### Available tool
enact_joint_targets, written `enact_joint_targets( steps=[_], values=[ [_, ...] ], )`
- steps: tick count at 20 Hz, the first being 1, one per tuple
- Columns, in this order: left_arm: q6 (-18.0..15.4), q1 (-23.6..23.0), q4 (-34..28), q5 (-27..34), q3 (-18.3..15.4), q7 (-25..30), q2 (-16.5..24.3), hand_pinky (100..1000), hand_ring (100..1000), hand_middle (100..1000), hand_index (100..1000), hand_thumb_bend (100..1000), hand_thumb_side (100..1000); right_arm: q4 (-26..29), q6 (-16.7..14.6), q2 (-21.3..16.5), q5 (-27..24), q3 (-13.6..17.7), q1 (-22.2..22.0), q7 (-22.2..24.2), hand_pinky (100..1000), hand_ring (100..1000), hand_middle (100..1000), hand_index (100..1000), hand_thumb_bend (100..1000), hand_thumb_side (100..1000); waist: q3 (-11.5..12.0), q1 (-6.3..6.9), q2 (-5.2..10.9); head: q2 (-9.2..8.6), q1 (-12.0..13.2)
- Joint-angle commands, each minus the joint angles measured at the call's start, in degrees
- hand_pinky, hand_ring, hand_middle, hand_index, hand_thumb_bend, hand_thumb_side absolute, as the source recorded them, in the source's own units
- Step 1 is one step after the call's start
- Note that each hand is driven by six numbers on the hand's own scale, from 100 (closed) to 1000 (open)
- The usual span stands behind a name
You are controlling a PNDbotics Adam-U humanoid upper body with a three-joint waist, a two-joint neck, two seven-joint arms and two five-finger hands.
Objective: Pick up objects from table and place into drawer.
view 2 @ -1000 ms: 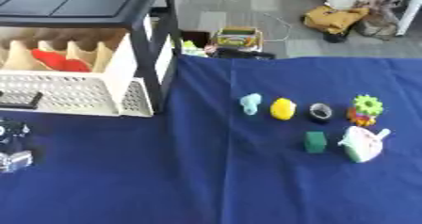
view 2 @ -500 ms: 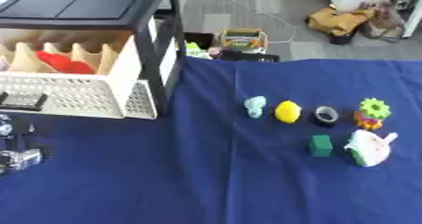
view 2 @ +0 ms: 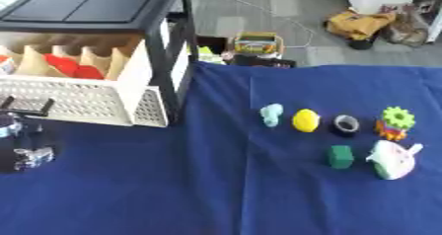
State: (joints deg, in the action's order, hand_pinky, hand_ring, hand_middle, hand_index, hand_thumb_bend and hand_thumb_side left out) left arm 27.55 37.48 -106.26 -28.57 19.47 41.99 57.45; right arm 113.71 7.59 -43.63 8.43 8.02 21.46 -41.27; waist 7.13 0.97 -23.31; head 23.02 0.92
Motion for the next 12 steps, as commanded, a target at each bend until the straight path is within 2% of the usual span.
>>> enact_joint_targets(
  steps=[1,7,12],
  values=[
    [1.98,1.60,1.46,-2.07,-0.40,2.51,0.46,385,602,631,868,212,1000,0.88,0.76,-1.05,-0.25,0.48,0.91,0.23,630,653,606,719,100,1000,-0.06,0.02,1.03,-0.95,0.13],
    [1.07,3.30,5.26,-4.62,-0.19,2.13,-1.30,387,602,622,858,196,1000,0.88,1.14,-0.74,-0.25,0.54,1.08,0.27,628,652,605,719,100,1000,-0.34,0.05,0.91,-1.40,0.10],
    [0.41,4.32,5.92,-3.42,-0.55,1.44,-2.92,379,562,593,848,162,1000,0.88,1.53,-0.42,-0.22,0.69,0.83,0.22,626,651,602,715,100,1000,-0.42,0.02,0.77,-1.51,-0.52]
  ],
)
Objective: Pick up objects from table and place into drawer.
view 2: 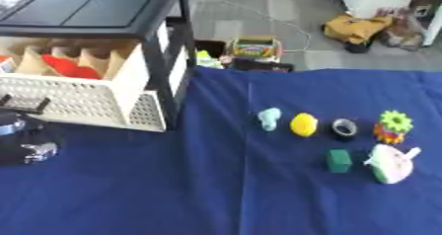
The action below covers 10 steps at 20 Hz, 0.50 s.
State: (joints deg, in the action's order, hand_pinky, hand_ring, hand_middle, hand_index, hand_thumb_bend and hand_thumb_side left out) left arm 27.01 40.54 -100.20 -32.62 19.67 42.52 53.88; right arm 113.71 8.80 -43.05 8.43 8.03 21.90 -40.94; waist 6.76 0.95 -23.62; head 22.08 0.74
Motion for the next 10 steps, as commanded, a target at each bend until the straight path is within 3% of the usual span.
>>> enact_joint_targets(
  steps=[1,10],
  values=[
    [0.94,1.57,-0.38,1.36,-0.82,0.84,0.25,377,554,589,847,156,1000,0.88,0.41,-0.93,-0.23,0.71,0.36,-0.14,626,651,601,715,100,1000,-0.03,0.04,1.05,-0.55,-0.46],
    [1.88,3.84,-0.60,4.64,-0.58,1.15,-1.68,365,529,574,843,141,1000,0.88,0.51,-0.78,-0.57,0.72,0.48,-0.17,626,650,594,715,100,1000,0.29,0.10,1.06,-0.46,-0.84]
  ],
)
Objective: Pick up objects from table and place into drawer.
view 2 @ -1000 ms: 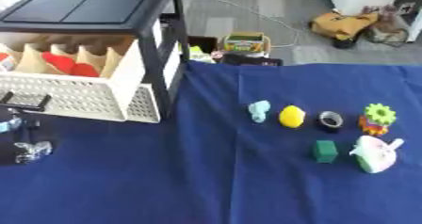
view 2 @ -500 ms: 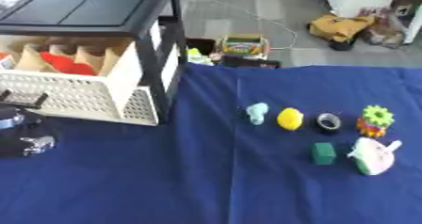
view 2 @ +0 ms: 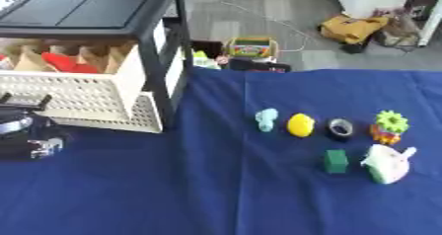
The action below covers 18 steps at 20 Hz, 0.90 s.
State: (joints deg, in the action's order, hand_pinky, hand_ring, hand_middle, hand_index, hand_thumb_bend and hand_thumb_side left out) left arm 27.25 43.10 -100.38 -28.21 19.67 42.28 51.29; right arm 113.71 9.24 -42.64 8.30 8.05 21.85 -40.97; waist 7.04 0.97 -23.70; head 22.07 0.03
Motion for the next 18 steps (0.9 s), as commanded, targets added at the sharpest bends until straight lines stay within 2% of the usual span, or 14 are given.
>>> enact_joint_targets(
  steps=[1,9,18],
  values=[
    [1.68,1.43,-0.20,-0.02,-0.57,1.27,0.85,363,530,572,841,139,1000,0.88,0.07,-1.16,-0.49,0.67,0.53,-0.09,625,650,593,715,100,1000,-0.03,0.12,1.15,-0.50,-0.16],
    [1.79,3.48,1.11,-2.08,-1.42,-0.63,-0.56,356,508,549,818,117,1000,0.88,0.13,-1.09,-0.69,0.62,0.61,0.15,625,648,591,712,100,1000,-0.13,0.36,1.12,-0.48,-0.75],
    [0.75,7.39,8.99,-4.84,-0.70,-0.08,-3.50,345,494,533,800,116,1000,0.88,0.00,-0.97,-1.01,0.59,0.65,0.31,625,647,589,711,100,1000,-0.43,0.43,1.05,-0.45,-0.81]
  ],
)
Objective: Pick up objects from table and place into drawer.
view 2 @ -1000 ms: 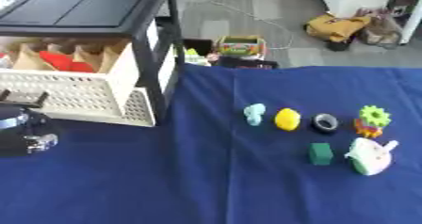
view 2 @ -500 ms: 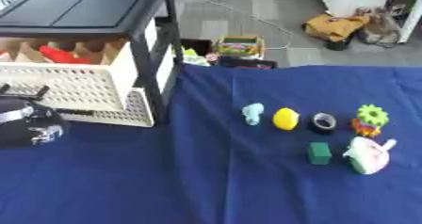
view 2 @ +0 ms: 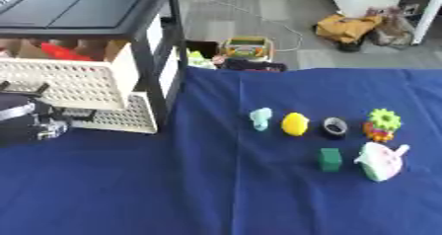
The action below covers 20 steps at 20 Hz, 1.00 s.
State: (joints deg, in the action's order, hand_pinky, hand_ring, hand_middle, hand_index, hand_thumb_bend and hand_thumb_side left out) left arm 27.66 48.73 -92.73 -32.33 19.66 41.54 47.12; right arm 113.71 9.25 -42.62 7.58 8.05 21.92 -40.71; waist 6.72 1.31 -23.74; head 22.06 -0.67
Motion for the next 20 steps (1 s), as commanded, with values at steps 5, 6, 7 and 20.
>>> enact_joint_targets(
  steps=[5,6,7,20],
  values=[
    [-0.04,3.04,3.55,-0.46,-0.64,0.00,-0.74,341,482,526,798,104,1000,0.88,0.15,-0.79,-0.38,0.64,0.54,0.07,625,646,588,709,100,1000,-0.06,0.07,0.94,-0.59,-0.14],
    [0.02,3.26,3.93,-0.31,-0.71,-0.20,-1.00,339,476,524,800,100,1000,0.88,0.18,-0.76,-0.39,0.65,0.52,0.08,625,646,588,709,100,1000,-0.03,0.05,0.91,-0.59,-0.18],
    [0.11,3.47,4.30,-0.12,-0.78,-0.41,-1.25,337,471,521,802,100,1000,0.88,0.20,-0.74,-0.40,0.66,0.49,0.08,625,646,588,708,100,1000,-0.02,0.05,0.88,-0.60,-0.22],
    [0.71,6.88,9.53,1.52,-1.42,-4.41,-5.19,313,402,482,826,100,1000,0.88,0.32,-0.56,-0.68,0.71,0.54,0.38,625,645,582,695,100,1000,0.06,0.00,0.82,-0.79,-0.86]
  ],
)
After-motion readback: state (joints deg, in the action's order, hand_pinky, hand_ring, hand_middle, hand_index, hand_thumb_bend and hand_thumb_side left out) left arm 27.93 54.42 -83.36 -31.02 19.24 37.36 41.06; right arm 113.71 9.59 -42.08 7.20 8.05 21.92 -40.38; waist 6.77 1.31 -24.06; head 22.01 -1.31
